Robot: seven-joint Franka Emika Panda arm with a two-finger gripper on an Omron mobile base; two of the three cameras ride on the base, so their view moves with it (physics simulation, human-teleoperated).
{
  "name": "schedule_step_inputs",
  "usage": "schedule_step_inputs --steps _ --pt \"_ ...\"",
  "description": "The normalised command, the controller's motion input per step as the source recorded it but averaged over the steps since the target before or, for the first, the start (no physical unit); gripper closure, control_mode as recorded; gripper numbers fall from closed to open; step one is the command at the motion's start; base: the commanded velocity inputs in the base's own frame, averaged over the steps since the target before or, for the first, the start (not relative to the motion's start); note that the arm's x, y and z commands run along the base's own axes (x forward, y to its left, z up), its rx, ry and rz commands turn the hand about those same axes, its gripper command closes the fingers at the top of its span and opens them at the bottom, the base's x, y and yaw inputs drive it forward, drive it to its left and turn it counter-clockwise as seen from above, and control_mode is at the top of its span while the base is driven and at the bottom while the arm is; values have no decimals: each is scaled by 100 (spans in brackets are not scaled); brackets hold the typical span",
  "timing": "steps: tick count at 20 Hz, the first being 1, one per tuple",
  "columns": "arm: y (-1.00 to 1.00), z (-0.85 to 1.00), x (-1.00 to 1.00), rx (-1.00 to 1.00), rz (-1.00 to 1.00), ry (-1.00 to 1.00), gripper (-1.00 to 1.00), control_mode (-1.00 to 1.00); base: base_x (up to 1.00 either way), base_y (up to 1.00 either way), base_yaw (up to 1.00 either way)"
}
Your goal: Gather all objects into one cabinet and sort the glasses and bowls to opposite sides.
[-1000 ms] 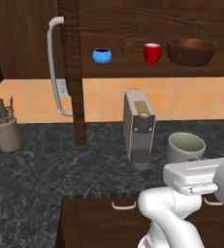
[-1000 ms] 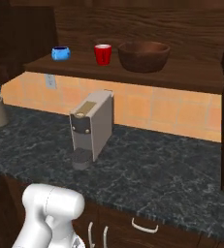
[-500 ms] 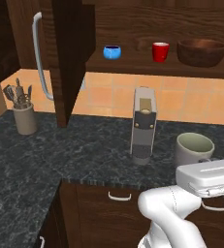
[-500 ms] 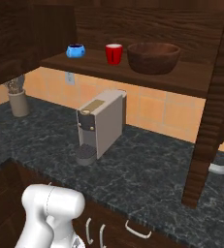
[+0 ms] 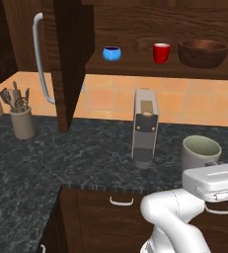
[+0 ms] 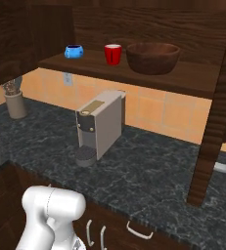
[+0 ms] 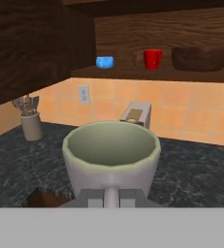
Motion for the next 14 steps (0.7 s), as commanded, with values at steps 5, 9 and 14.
schedule_step_inputs --steps 5,9,14 --pt "0 0 0 0 0 0 100 100 17 0 -2" --pt "0 0 0 0 0 0 100 100 2 -2 0" --pt "0 43 1 0 0 -26 100 -100 0 0 0"
